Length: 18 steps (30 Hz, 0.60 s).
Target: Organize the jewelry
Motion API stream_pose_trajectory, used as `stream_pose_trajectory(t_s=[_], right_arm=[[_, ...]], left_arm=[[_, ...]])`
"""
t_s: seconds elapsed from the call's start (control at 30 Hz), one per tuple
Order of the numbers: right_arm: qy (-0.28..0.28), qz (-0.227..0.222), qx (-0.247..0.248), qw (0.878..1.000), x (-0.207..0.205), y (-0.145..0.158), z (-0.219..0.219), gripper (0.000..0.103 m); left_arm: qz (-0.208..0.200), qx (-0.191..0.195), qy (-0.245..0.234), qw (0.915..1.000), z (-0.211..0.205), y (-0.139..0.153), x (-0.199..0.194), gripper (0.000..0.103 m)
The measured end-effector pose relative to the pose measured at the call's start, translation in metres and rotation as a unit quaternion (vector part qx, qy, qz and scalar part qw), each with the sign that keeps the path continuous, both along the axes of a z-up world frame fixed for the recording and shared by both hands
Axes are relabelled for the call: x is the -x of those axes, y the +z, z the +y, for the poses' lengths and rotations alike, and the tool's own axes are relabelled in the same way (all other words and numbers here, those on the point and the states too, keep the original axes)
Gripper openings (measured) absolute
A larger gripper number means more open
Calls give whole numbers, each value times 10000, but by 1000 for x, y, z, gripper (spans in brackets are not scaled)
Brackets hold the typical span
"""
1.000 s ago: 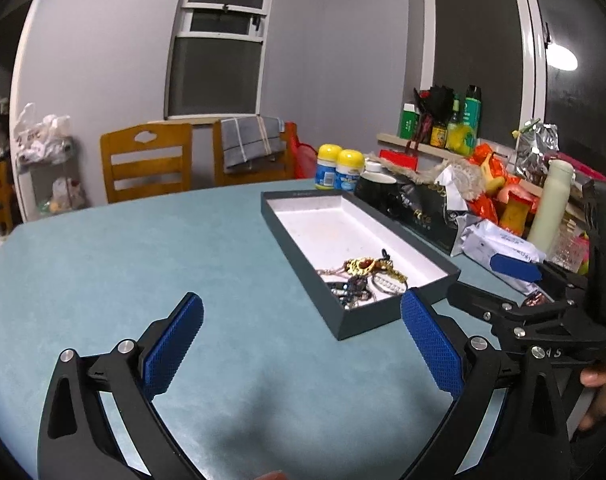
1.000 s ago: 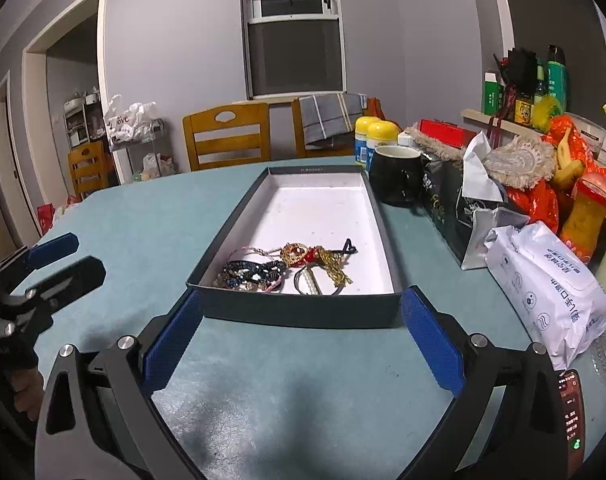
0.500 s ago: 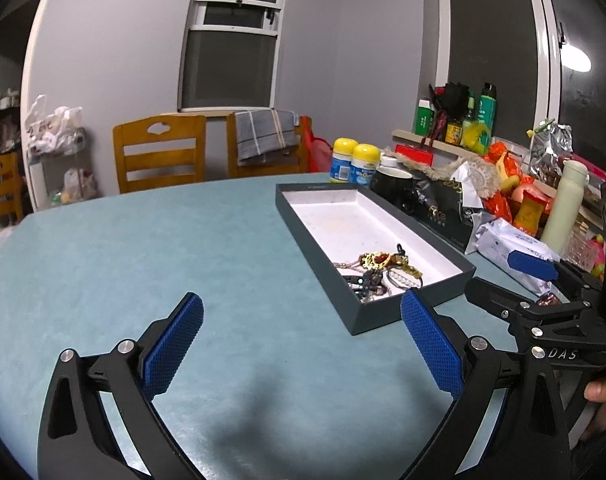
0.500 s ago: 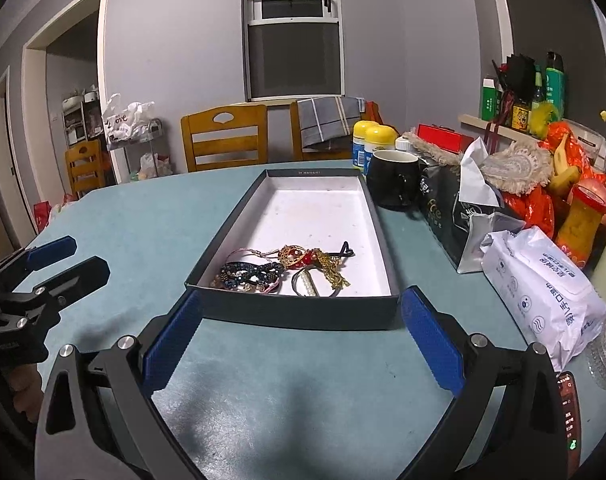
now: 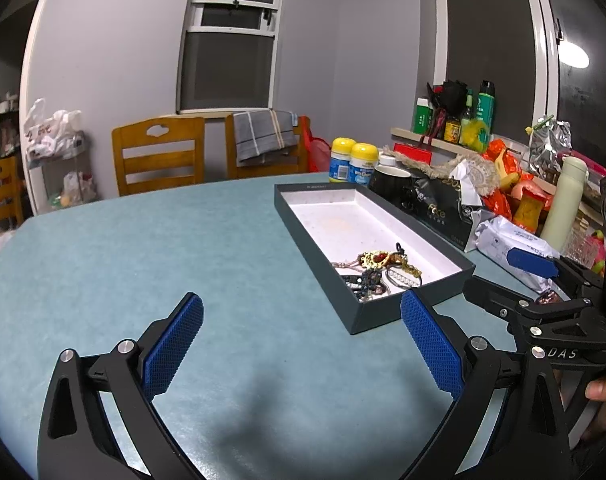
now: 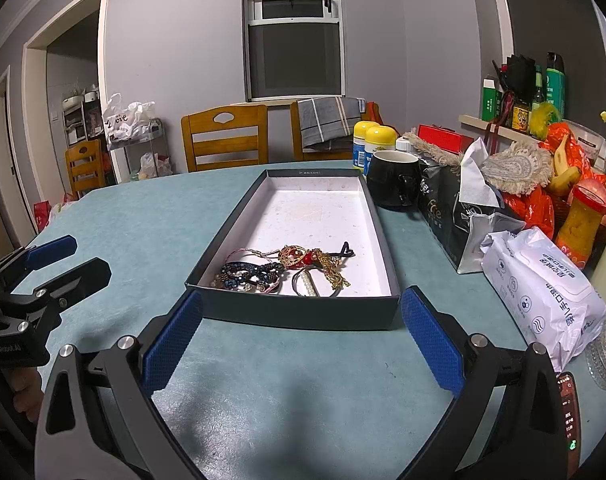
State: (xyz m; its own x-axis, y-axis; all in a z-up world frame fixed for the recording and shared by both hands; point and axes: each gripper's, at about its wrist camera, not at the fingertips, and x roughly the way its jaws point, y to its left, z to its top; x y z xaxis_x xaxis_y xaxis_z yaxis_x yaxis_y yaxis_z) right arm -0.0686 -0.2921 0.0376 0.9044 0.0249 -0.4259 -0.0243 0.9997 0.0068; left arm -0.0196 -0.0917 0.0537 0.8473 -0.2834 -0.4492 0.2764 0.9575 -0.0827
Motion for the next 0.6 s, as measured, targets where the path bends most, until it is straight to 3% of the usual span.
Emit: stream_pose_trajectory(t_s=[0.6], right_arm=[[1, -2, 1, 10000, 0, 0, 0, 98]], left_arm=[[-101, -37, -55, 9999, -3, 2, 4, 101]])
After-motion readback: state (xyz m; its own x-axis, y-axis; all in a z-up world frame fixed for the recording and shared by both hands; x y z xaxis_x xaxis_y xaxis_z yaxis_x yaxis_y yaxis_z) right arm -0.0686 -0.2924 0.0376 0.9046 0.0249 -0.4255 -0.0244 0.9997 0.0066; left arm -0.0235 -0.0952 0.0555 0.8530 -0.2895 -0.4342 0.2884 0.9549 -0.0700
